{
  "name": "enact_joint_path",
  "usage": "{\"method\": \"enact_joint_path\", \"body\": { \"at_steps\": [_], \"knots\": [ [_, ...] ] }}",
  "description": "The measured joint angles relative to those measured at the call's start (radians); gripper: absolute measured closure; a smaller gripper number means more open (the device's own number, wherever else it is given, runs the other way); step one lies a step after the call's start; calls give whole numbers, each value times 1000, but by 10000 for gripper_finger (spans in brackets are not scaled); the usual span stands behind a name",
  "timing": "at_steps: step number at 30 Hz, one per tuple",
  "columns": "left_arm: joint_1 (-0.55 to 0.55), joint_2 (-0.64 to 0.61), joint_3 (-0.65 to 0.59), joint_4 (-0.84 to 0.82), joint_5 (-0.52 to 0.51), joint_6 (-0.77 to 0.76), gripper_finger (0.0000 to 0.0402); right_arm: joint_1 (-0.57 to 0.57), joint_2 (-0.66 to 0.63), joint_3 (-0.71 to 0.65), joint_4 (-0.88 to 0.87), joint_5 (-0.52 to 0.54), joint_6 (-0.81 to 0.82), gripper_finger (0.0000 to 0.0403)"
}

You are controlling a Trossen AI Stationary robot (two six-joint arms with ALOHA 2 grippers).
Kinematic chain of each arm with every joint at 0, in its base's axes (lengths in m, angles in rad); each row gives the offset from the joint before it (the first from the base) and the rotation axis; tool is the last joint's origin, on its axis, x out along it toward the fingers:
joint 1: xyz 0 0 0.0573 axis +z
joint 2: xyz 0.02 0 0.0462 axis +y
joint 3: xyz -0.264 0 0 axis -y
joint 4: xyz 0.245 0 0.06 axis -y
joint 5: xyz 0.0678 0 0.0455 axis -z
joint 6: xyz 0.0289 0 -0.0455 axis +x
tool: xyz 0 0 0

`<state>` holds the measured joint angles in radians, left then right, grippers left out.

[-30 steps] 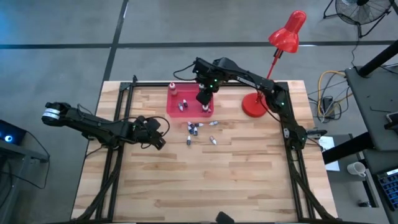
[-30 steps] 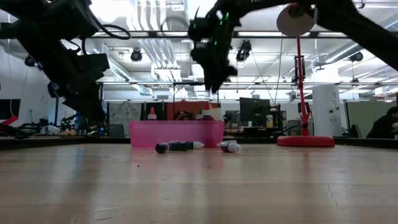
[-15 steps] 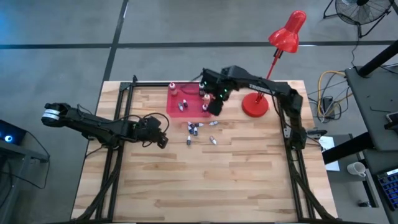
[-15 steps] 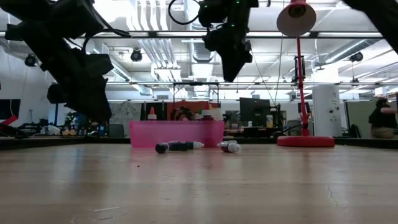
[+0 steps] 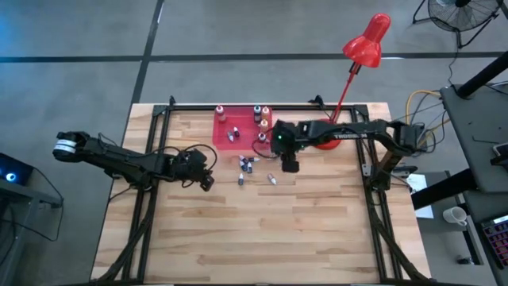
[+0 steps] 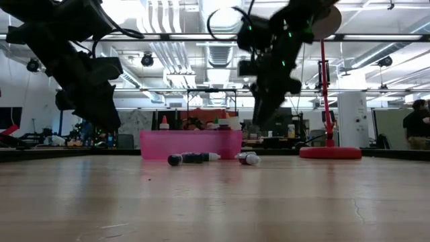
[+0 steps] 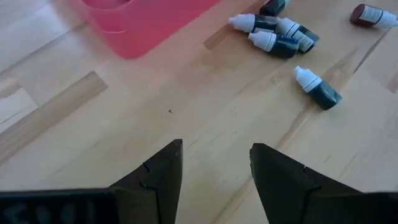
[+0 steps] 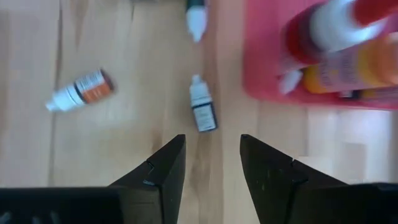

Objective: Pick & Place food coloring
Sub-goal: Put the small black food coloring bottle into the red bin

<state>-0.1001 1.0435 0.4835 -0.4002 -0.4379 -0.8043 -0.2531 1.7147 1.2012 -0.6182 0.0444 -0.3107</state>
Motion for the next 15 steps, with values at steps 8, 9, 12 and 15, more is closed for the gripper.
{"method": "enact_joint_path", "body": {
  "at_steps": [8, 9, 12, 15],
  "knots": [
    [1, 0, 0, 1, -1, 0, 241, -4, 41, -146, 187, -21, -93, 264],
    [1, 0, 0, 1, -1, 0, 241, -6, 50, -151, 210, -23, -93, 264],
    [2, 0, 0, 4, -1, -6, 241, -14, 81, -158, 254, -26, -93, 264],
    [3, 0, 0, 7, -1, -12, 241, -26, 115, -148, 275, -26, -92, 264]
  ]
}}
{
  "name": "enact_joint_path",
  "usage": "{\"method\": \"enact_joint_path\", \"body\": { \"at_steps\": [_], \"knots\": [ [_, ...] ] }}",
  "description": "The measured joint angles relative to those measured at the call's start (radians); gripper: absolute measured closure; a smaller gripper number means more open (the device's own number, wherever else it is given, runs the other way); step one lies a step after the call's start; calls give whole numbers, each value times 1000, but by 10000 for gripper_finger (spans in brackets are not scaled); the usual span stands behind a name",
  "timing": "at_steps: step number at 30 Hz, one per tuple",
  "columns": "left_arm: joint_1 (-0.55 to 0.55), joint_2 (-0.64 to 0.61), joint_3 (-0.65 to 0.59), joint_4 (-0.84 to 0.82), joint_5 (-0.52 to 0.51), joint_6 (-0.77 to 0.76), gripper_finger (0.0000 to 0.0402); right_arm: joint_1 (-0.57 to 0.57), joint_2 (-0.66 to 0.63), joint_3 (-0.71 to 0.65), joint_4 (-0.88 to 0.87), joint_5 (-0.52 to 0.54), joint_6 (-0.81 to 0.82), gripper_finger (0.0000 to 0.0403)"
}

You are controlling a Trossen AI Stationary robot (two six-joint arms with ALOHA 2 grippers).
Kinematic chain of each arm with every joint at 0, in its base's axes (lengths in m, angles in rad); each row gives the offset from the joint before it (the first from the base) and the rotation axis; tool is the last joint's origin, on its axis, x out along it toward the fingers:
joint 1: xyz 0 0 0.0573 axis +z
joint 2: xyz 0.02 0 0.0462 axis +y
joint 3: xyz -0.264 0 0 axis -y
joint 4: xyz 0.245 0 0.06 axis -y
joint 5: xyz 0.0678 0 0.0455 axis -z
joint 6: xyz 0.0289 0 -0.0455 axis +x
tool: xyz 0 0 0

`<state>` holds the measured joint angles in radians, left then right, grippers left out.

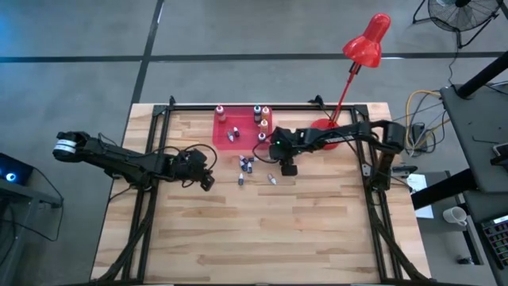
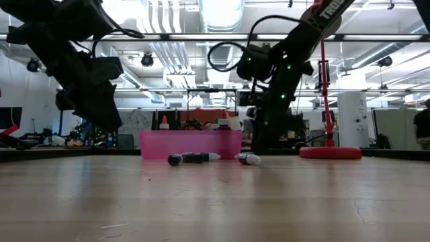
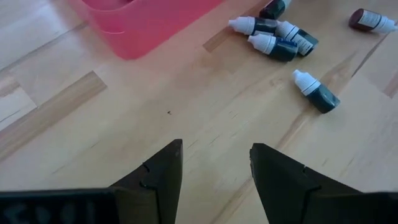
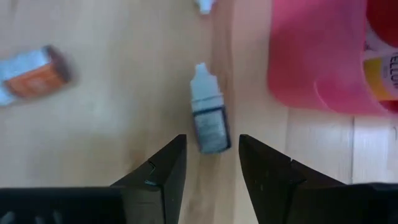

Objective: Pick & Place food coloring
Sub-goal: Put the small black food coloring bottle into the red bin

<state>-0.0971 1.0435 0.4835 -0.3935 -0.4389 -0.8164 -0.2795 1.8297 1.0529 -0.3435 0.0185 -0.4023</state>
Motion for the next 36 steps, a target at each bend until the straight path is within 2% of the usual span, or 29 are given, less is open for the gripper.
{"method": "enact_joint_path", "body": {
  "at_steps": [4, 10, 16, 22, 26, 30, 33, 36],
  "knots": [
    [4, 0, 0, 1, 0, -6, 241, -15, 44, 37, 3, -6, 2, 265],
    [6, 0, 0, 0, -1, -15, 241, -25, 107, 97, -34, -124, 8, 273],
    [10, 0, 0, -7, -7, -28, 241, -23, 133, 155, -113, -124, 8, 309],
    [12, 0, 0, -7, -21, -29, 241, -18, 75, 212, -172, -128, 50, 348],
    [15, 0, 0, -7, -34, -29, 241, -10, 2, 302, -230, -125, 102, 346],
    [31, 0, 0, -6, -35, -24, 241, -16, -18, 409, -151, -62, 150, 342],
    [43, 0, 0, 0, -61, -15, 241, -49, 60, 499, -116, -53, 221, 341],
    [57, 0, 0, 9, -97, -15, 241, -72, 175, 604, -158, -47, 300, 334]
  ]
}}
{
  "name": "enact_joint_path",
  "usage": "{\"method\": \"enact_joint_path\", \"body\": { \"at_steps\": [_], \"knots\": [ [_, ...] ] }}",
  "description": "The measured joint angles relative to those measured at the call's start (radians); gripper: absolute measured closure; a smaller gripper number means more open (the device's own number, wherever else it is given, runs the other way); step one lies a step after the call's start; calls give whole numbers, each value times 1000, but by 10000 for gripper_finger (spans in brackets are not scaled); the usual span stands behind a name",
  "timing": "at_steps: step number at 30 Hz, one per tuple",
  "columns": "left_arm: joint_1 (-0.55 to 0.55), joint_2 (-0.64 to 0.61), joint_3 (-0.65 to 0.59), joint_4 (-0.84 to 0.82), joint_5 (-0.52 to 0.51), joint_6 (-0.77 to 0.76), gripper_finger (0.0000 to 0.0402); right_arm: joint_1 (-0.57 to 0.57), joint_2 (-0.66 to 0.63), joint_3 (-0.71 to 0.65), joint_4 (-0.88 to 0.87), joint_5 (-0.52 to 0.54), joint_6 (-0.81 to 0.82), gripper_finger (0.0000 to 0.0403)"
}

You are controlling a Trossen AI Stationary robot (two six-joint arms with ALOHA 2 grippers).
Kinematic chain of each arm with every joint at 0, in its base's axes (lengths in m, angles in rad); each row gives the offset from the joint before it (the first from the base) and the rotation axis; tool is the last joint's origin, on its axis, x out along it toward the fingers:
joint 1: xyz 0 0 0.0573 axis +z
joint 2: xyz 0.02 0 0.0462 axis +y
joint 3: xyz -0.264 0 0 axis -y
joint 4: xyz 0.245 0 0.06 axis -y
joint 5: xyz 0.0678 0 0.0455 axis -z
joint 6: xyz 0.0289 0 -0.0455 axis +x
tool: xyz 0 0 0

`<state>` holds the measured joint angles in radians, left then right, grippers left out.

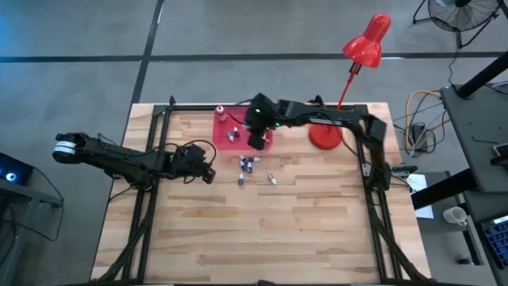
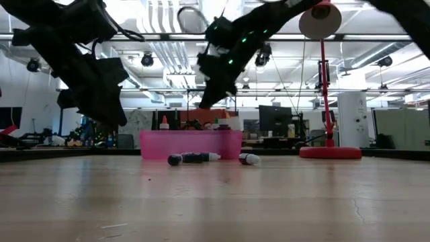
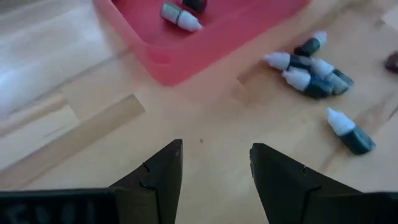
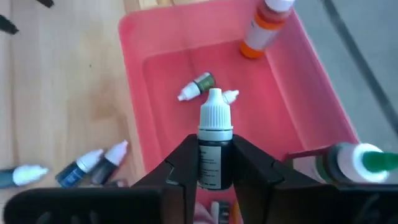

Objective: Pick & Place food coloring
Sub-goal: Put the small black food coloring bottle into the red bin, then put the small blue food coloring bottle into the red bin

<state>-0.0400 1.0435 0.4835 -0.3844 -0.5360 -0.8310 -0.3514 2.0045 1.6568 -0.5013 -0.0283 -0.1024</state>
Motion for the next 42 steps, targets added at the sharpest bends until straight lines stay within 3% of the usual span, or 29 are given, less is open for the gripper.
{"method": "enact_joint_path", "body": {
  "at_steps": [7, 12, 17, 21, 24, 27, 34, 42],
  "knots": [
    [15, 0, 0, 41, -1, -16, 241, -10, 160, 295, -247, -9, 40, 277],
    [17, 1, -4, 87, 0, 28, 241, -12, 183, 400, -399, -9, -9, 233],
    [26, 15, -50, 296, 41, 346, 241, -6, 144, 406, -539, -151, -63, 211],
    [30, 42, -92, 460, 170, 670, 241, 10, 78, 368, -652, -153, -89, 209],
    [52, 84, -94, 502, 310, 759, 241, 26, 35, 308, -678, -102, -30, 209],
    [73, 156, -59, 500, 364, 615, 241, 35, -34, 225, -674, -20, 105, 209],
    [76, 324, 122, 331, 423, 105, 241, 33, -264, -75, -561, 11, 383, 209],
    [76, 505, 403, 24, 423, -77, 241, 13, -502, -417, -445, 61, 442, 209]
  ]
}}
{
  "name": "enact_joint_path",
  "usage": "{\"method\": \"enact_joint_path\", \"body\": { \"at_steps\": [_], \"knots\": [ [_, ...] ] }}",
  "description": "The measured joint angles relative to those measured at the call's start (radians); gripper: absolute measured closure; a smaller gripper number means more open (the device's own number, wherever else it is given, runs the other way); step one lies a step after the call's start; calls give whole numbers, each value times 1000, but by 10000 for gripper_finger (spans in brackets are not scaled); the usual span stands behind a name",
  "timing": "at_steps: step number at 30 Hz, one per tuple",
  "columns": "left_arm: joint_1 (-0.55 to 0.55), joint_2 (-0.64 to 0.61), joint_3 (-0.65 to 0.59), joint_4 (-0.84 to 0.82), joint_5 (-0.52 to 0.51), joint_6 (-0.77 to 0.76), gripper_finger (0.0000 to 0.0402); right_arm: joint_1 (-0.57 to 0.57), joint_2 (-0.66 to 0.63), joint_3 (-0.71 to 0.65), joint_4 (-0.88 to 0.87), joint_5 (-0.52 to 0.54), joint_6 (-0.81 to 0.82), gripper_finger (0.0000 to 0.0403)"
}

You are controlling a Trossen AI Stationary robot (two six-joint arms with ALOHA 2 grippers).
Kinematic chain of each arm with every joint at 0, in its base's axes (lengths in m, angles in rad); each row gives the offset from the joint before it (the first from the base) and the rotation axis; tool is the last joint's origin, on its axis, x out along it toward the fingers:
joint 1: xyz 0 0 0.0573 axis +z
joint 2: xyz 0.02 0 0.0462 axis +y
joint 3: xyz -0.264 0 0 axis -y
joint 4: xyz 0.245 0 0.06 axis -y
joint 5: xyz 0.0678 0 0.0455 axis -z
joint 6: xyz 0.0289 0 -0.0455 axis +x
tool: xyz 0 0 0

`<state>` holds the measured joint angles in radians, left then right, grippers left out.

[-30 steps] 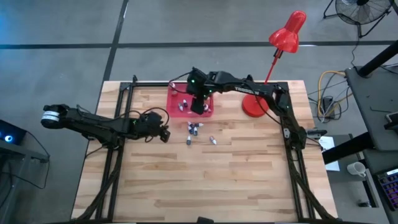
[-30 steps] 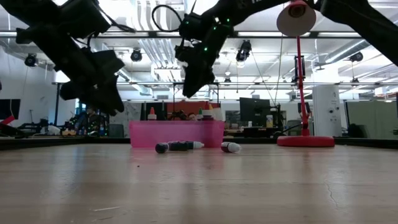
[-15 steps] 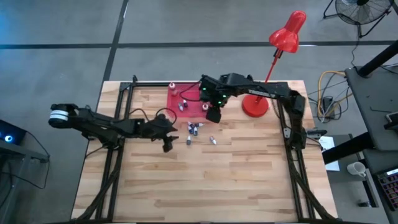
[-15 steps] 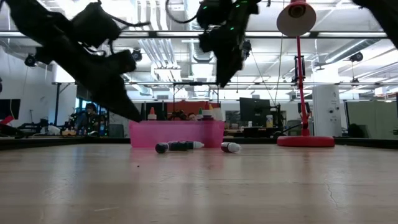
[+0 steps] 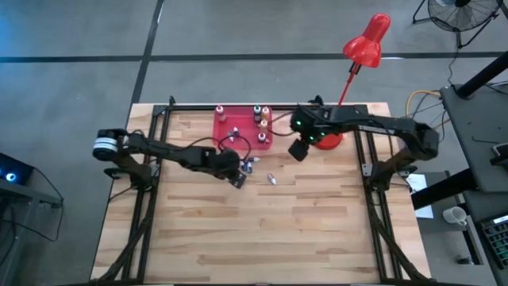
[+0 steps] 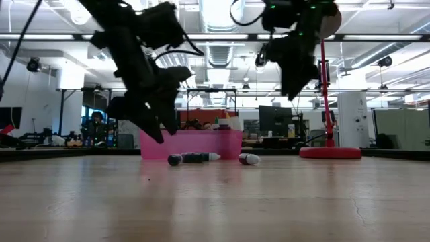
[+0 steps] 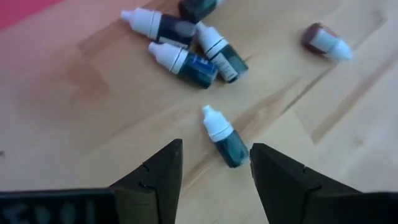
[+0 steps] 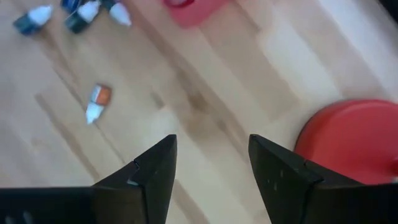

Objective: Pick & Place food coloring
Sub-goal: Put the small blue food coloring bottle into the red bin

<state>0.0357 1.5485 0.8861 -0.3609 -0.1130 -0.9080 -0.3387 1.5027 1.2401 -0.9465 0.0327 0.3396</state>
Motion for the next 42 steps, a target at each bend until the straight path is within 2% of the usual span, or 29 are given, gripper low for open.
{"method": "enact_joint_path", "body": {
  "at_steps": [4, 10, 18, 22, 29, 31, 37, 39, 42],
  "knots": [
    [-1, 100, 104, -78, 2, -95, 241, -2, -85, -112, 59, -3, -28, 209],
    [-2, 236, 200, -107, 4, -209, 241, -6, -191, -251, 127, -4, -107, 209],
    [-2, 346, 318, -247, -3, -254, 247, -14, -291, -344, 158, -3, -165, 209],
    [0, 373, 380, -331, -33, -257, 279, -18, -321, -369, 185, -2, -196, 209],
    [3, 383, 431, -424, -66, -243, 374, -41, -325, -379, 269, -3, -229, 209],
    [2, 360, 444, -452, -75, -235, 384, -54, -325, -379, 289, -3, -223, 209],
    [18, 252, 574, -613, -217, -137, 381, -98, -325, -374, 293, -2, -213, 209],
    [34, 215, 627, -636, -320, -76, 381, -113, -325, -374, 294, -2, -213, 209],
    [83, 171, 695, -621, -543, 38, 379, -137, -325, -374, 302, -3, -212, 209]
  ]
}}
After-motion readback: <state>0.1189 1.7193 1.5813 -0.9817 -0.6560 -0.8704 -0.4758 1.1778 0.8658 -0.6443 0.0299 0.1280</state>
